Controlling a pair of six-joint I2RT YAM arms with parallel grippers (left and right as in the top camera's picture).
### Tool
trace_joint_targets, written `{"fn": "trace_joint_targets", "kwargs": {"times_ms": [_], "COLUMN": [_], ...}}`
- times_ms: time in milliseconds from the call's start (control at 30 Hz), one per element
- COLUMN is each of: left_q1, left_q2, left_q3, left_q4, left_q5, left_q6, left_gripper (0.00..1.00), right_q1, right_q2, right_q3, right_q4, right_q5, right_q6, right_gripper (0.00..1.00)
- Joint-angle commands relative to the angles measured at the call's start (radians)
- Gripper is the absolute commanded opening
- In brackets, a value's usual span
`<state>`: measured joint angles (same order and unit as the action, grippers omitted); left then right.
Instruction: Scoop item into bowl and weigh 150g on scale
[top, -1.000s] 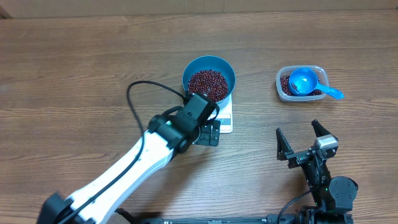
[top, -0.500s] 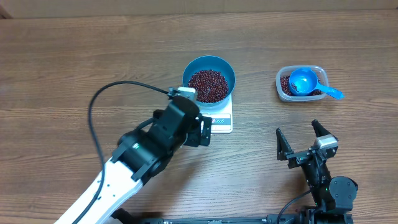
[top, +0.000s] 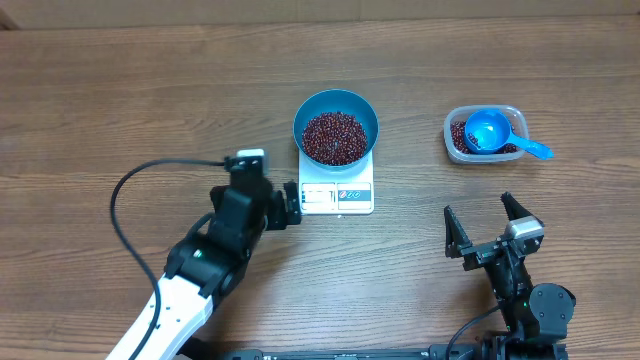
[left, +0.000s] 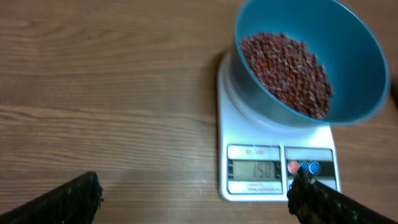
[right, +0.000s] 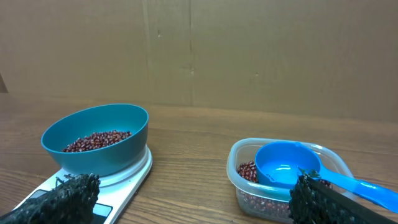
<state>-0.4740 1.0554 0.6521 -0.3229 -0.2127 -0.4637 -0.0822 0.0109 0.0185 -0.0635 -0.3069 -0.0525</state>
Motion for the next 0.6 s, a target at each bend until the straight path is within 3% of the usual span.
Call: {"fn": "trace_joint_targets", "kwargs": {"times_ms": [0, 233, 567], "left_q1": [0.043, 0.091, 0.093], "left_q2": [-0.079, -0.184, -0.346], "left_q3": [-0.129, -0.359, -0.610], "left_q4": [0.120, 0.445, 0.705], "left_q5": [0.013, 0.084, 0.099], "left_q6": [0.020, 0.169, 0.165], "left_gripper": [1.00, 1.00, 1.00], "right_q1": [0.008, 0.008, 0.008], "right_q2": [-0.008, -0.008, -0.008], "right_q3": [-0.011, -0.011, -0.011], "right_q4": [0.006, 0.005, 0.005], "right_q5": [0.007, 0.007, 0.007], "right_q6": [-0.002, -0.002, -0.001], "right_gripper": [1.00, 1.00, 1.00]}}
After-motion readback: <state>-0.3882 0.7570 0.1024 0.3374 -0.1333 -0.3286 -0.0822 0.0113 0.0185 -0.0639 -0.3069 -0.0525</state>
